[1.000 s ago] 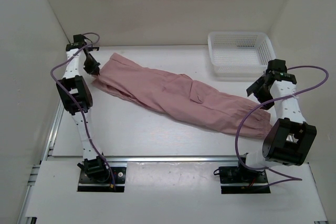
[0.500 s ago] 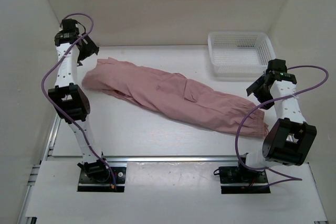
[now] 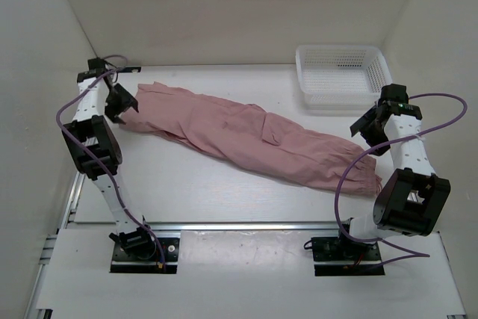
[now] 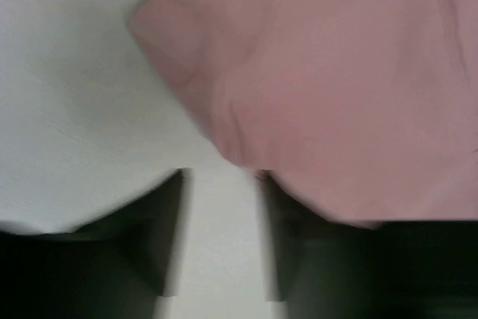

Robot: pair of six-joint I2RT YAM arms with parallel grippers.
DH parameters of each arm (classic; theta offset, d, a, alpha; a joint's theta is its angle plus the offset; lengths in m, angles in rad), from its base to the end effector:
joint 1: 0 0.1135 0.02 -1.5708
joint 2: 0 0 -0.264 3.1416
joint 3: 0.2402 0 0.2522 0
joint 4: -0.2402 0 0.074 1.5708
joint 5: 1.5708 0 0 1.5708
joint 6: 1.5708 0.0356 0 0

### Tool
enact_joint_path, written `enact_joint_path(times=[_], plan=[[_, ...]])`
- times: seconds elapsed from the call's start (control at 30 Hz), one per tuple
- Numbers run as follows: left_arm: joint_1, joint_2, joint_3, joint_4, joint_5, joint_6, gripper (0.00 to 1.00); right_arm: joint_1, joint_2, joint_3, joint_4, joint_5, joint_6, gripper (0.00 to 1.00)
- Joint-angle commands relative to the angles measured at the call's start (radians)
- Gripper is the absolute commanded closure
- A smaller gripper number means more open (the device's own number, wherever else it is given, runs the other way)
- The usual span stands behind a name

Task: Fold and stack the trousers
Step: Fold the trousers

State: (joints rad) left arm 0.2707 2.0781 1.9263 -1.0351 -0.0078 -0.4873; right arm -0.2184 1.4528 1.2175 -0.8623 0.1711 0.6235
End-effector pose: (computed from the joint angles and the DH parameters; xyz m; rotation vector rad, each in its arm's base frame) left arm 0.4244 0.1181 0.2649 -1.0226 2.5622 -0.0473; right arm 0.2826 -0.0689 0.2798 1.1300 2.3902 -0.0939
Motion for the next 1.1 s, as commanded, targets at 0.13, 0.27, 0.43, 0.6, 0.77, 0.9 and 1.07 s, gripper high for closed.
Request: enact_joint_path(times=[0.13,0.27,0.43,0.6,0.77,0.9,1.07], plan=[[0.009,-0.017,-0.214,0.104,0.258,-0.068,0.05,-0.002,-0.003,0.011,0.022,-0.027,-0.013,0.19],[-0.005,0.033,-0.192,0.122,0.203,-0.105,0.05,-0.002,-0.003,0.011,0.022,-0.036,-0.022,0.19],[0.005,0.132,-0.101,0.122,0.160,-0.114,0.06,-0.002,-0.025,0.011,0.022,-0.027,-0.031,0.19],[0.024,0.168,-0.020,0.122,0.126,-0.114,0.08,-0.012,-0.025,0.011,0.022,-0.027,-0.041,0.18],[0.024,0.168,0.002,0.122,0.060,-0.096,0.11,-0.021,-0.014,0.011,0.022,-0.018,-0.050,0.18],[0.024,0.226,0.025,0.122,0.086,-0.096,0.15,-0.021,0.006,0.020,0.022,-0.027,-0.050,0.18],[0.024,0.306,0.086,0.113,0.095,-0.096,0.47,-0.021,0.015,0.020,0.022,-0.027,-0.050,0.18]])
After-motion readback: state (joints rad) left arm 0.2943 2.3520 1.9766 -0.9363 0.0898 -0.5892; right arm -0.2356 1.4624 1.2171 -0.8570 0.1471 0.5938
